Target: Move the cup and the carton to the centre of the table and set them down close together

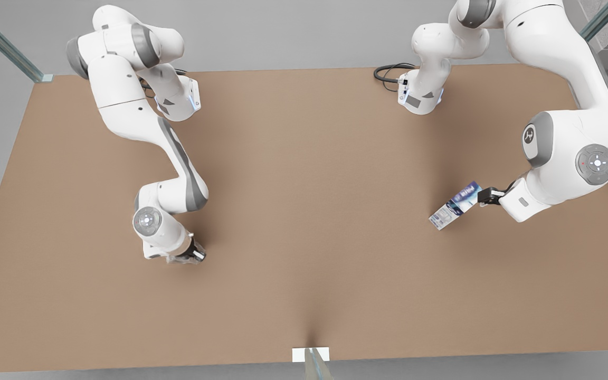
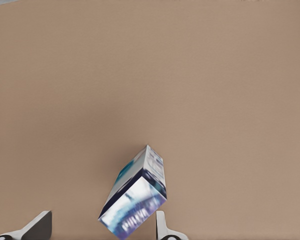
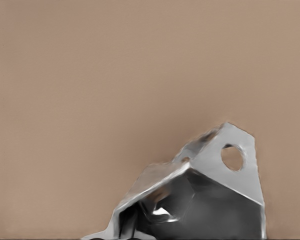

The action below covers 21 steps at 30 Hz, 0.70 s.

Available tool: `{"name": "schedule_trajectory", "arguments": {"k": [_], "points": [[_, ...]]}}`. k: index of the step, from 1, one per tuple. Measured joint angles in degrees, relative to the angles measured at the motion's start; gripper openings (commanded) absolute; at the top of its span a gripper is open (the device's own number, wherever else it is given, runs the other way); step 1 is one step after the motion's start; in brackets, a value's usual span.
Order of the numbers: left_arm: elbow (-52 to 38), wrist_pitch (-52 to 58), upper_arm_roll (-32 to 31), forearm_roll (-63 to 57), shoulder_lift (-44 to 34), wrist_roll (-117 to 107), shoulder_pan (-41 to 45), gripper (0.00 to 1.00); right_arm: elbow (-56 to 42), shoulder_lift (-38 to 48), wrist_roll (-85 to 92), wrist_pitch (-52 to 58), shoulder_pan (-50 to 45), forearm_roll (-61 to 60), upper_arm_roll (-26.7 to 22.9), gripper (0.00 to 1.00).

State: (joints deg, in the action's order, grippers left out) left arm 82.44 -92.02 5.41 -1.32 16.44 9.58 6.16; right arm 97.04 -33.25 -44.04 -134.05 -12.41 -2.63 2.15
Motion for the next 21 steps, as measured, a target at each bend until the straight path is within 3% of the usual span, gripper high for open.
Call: {"name": "schedule_trajectory", "arguments": {"k": [5,7,15,21], "points": [[0.0,-0.1,0.3,0.0,0.0,-0.1,-0.1,1.00,-4.3,-2.0,-4.9,0.4,-3.8,0.1,0.4,0.21],[0.0,-0.1,0.3,0.0,0.0,0.0,-0.1,1.00,-10.6,-4.7,-4.9,5.4,-5.4,0.1,0.4,0.21],[0.0,-0.2,0.6,0.0,0.0,-0.2,-0.2,1.00,-24.1,-15.4,-11.5,5.8,-12.5,0.1,0.2,0.21],[0.0,-0.1,0.6,0.0,-0.1,-0.3,-0.1,1.00,-29.1,-18.7,-18.6,5.7,-16.3,0.1,0.3,0.21]]}}
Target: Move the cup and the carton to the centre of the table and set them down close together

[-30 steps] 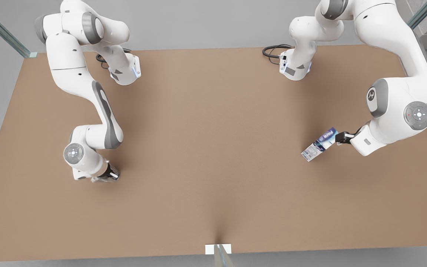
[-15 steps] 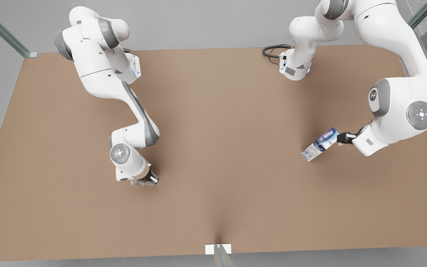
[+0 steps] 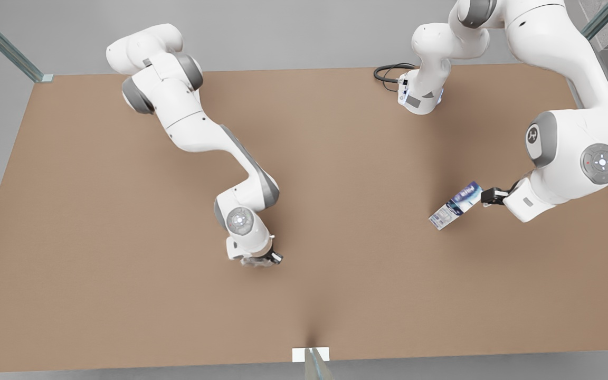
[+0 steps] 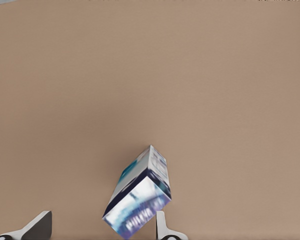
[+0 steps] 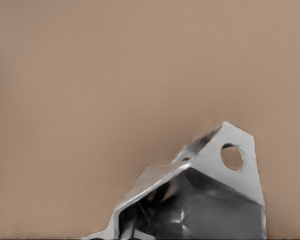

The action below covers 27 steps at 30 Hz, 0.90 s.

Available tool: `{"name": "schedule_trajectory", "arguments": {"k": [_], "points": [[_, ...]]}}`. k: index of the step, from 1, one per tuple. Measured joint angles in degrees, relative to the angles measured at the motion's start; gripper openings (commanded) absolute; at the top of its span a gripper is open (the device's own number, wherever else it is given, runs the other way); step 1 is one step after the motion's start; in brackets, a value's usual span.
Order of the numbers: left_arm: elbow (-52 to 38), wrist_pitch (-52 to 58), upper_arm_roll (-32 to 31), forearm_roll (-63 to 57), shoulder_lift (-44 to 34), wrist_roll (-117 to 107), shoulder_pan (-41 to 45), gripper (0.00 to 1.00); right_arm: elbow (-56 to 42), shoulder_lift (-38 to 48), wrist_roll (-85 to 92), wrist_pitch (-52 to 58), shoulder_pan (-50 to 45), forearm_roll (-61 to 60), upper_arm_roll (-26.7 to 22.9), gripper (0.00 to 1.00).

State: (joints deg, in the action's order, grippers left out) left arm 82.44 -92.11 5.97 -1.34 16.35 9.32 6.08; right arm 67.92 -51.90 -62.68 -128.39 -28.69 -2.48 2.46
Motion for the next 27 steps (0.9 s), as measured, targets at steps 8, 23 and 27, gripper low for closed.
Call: {"name": "schedule_trajectory", "arguments": {"k": [8,23,27], "points": [[0.0,0.1,0.0,0.0,-0.3,-0.2,-0.1,1.00,-7.2,-4.7,-10.6,0.1,-5.8,0.5,-0.1,0.21],[5.0,-4.5,-0.9,0.0,1.7,38.4,0.2,1.00,-10.3,-7.9,-14.2,-1.2,-9.3,2.9,-0.5,1.00],[18.4,-13.5,-0.9,0.0,-4.5,38.4,0.2,1.00,-10.3,-7.7,-14.4,-1.3,-9.3,2.9,-0.4,1.00]]}}
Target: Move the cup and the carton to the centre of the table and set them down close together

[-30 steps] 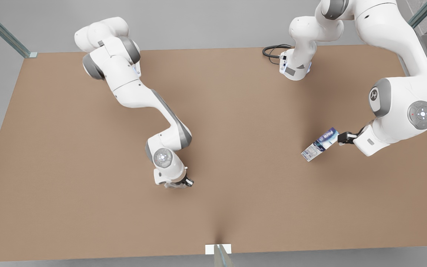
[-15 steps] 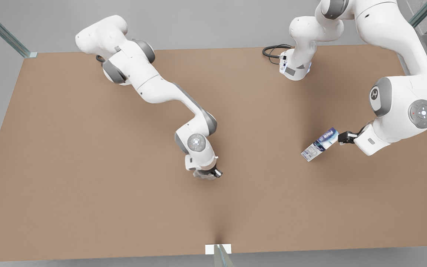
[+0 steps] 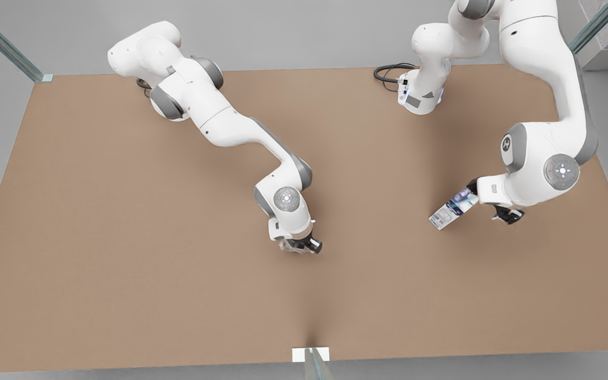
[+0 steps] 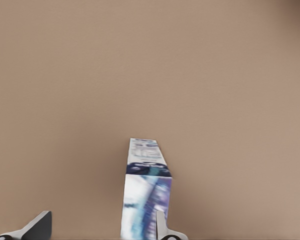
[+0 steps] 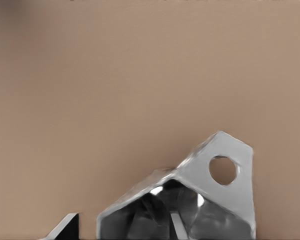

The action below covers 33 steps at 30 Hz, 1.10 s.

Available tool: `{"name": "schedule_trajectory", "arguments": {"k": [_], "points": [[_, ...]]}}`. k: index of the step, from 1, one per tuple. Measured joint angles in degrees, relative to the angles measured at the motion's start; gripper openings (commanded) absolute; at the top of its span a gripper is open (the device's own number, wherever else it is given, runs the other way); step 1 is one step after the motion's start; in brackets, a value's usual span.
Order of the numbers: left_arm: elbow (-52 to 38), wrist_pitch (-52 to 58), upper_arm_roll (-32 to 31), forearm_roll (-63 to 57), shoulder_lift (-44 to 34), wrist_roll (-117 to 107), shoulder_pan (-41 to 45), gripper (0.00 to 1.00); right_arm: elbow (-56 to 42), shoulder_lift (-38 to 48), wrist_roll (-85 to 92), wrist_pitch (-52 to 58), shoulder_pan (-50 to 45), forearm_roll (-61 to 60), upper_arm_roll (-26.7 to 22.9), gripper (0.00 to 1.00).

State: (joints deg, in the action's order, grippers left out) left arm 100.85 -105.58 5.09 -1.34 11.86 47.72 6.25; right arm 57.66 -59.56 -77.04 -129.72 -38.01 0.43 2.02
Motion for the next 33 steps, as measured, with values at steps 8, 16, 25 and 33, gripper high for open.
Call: {"name": "schedule_trajectory", "arguments": {"k": [8,16,25,33], "points": [[13.6,-6.3,0.1,0.0,-5.3,0.1,0.0,1.00,0.5,1.7,0.1,0.5,-0.8,-0.2,-0.1,1.00],[17.9,-12.1,0.1,0.0,-3.5,0.9,0.0,1.00,7.3,12.4,0.9,2.3,1.0,-0.3,-1.0,1.00],[18.0,-13.0,0.1,0.0,-0.8,0.9,0.0,0.73,9.5,29.5,58.9,27.4,23.9,-1.3,-11.1,1.00],[17.8,-13.1,0.0,0.0,-0.3,0.8,0.0,0.70,22.5,47.6,72.8,39.5,30.9,-1.8,-11.5,1.00]]}}
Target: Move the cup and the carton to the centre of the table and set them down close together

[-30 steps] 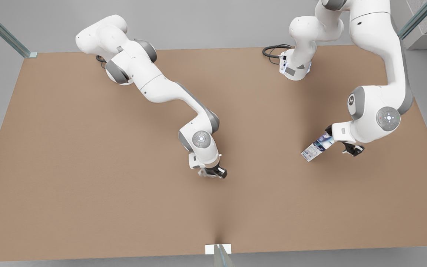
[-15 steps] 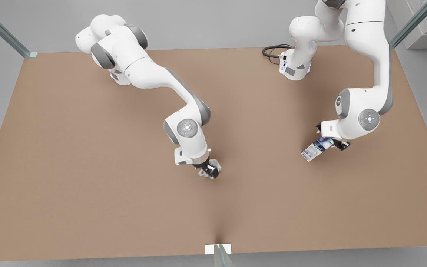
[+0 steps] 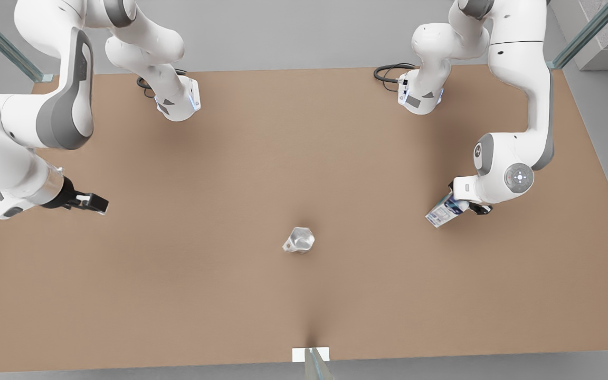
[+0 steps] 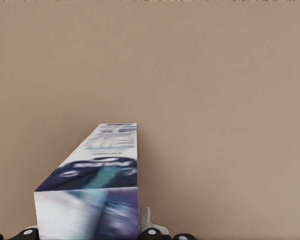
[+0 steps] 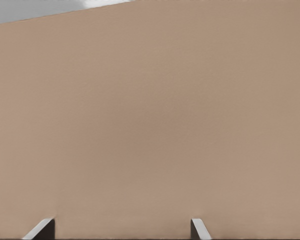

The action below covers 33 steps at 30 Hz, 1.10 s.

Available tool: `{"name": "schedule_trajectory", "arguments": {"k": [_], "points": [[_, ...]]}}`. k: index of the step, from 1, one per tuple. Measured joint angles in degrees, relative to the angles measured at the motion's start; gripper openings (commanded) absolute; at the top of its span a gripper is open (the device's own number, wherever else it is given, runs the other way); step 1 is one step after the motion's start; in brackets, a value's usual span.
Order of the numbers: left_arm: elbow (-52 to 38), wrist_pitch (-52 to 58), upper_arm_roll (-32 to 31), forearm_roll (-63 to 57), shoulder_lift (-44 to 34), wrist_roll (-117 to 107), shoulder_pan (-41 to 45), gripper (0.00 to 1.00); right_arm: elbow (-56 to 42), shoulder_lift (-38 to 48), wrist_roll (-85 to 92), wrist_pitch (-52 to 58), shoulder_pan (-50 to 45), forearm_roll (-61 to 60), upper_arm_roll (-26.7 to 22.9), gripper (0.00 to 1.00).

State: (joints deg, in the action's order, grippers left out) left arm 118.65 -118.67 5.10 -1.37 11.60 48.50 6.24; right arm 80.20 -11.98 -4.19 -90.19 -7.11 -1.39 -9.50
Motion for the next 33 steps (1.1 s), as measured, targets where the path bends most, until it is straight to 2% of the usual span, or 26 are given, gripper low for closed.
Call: {"name": "schedule_trajectory", "arguments": {"k": [2,6,8,11,15,17,21,23,29,31,33], "points": [[-0.4,0.5,0.0,-0.1,-0.3,-0.1,0.0,0.70,-2.6,0.1,3.0,1.7,2.8,0.0,-0.4,1.00],[-1.9,1.2,0.0,0.0,-0.5,-0.1,0.0,0.69,-4.4,-1.1,3.0,1.3,1.7,0.6,-0.2,1.00],[-5.9,5.7,-0.4,0.4,-0.2,-1.0,0.0,0.69,-4.8,-1.4,2.9,1.2,1.7,0.8,-0.2,1.00],[-8.7,10.5,-9.1,1.6,-0.9,-15.3,0.4,0.69,-6.5,-2.2,3.0,0.5,1.8,0.9,-0.2,1.00],[-10.7,12.7,-24.9,2.2,-0.8,-40.4,0.8,0.70,-6.5,-2.3,3.0,0.5,1.6,0.9,-0.2,1.00],[-14.3,12.6,-28.8,2.3,1.7,-50.9,3.0,0.70,-6.5,-2.3,3.0,0.5,1.7,0.9,-0.2,1.00],[-29.7,12.5,-28.7,2.1,14.4,-72.0,15.6,0.70,-6.5,-2.7,3.0,0.5,1.6,0.8,0.0,1.00],[-35.6,12.4,-28.6,1.6,19.8,-77.8,19.2,0.70,-6.5,-2.7,3.0,0.5,1.7,0.8,0.0,1.00],[-38.1,8.2,-28.2,-2.3,26.4,-85.0,21.6,0.71,-6.5,-3.0,3.0,0.4,1.6,0.8,0.0,1.00],[-38.2,8.2,-28.2,-3.1,26.6,-85.1,21.6,1.00,-6.5,-3.0,3.0,0.0,1.7,0.8,0.0,1.00],[-39.2,8.4,-28.2,-3.4,26.5,-85.2,21.6,1.00,-6.5,-3.0,3.0,-0.8,1.6,0.7,0.0,1.00]]}}
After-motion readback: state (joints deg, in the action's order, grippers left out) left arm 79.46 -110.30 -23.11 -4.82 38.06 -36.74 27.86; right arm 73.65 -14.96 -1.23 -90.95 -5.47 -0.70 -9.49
